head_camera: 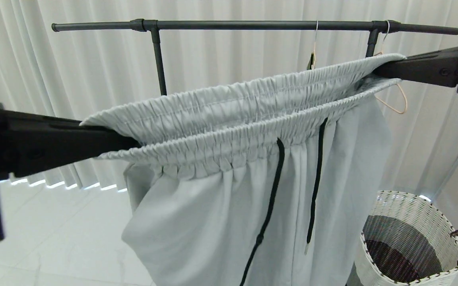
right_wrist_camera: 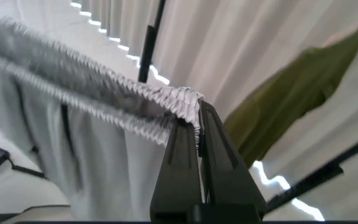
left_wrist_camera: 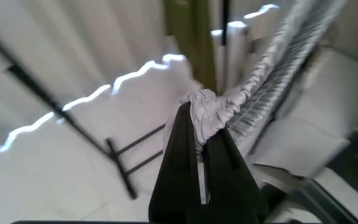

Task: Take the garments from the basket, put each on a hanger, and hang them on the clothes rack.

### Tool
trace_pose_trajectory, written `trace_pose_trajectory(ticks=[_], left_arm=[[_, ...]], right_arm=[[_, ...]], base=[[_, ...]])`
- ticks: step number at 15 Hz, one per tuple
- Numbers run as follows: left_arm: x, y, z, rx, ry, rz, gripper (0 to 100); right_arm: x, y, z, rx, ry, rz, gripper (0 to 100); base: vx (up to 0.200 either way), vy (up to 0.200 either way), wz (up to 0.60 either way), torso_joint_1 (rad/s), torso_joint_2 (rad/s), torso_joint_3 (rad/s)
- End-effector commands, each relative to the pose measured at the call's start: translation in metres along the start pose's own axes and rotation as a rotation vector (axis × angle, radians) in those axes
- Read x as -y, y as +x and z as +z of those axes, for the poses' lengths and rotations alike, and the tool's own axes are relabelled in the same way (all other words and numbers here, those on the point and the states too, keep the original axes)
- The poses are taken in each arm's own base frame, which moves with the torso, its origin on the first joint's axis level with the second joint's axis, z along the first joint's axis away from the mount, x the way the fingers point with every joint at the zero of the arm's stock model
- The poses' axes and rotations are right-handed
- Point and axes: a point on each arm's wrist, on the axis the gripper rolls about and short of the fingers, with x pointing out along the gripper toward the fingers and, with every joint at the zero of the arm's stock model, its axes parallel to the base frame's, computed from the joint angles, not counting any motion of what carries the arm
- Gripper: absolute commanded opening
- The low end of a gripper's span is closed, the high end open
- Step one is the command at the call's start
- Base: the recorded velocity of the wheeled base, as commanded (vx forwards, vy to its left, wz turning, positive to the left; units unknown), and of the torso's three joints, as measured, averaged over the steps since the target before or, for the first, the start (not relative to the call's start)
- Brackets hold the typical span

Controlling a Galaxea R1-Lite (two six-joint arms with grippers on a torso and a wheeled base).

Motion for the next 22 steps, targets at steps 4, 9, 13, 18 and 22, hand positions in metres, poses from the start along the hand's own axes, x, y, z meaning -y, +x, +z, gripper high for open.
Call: trace_pose_trajectory(ticks=[4,9,13,18,22], left_arm=[[0.025,-0.023,-0.004,0.036,0.026,-0.225,0],[0.019,-0.022,0.005,0.059,0.003,-0.178,0],[0.007,0.028,0.037,0.04,-0.024,0.021,0],[-0.007,0.054,0.051,0.057,0.002,0.115,0],[-0.016,0.044,0.064,0.124,-0.025,0.147,0]], right_arm=[[-0.005,0.011,-0.003,-0.023,-0.004,0.032,0],[0.008,0.004,-0.003,-0.057,0.005,-0.053,0],[0.026,-0.028,0.011,-0.153,0.037,-0.138,0],[0.015,-0.04,0.0,-0.208,0.033,-0.092,0],[0.017,-0.032,0.005,-0.161,0.028,-0.098,0]], base=[[0.0,0.0,0.0,0.0,0.0,0.0],[0.0,0.0,0.0,0.0,0.0,0.0],[0.0,0.0,0.0,0.0,0.0,0.0],[0.0,0.0,0.0,0.0,0.0,0.0],[0.0,0.0,0.0,0.0,0.0,0.0]])
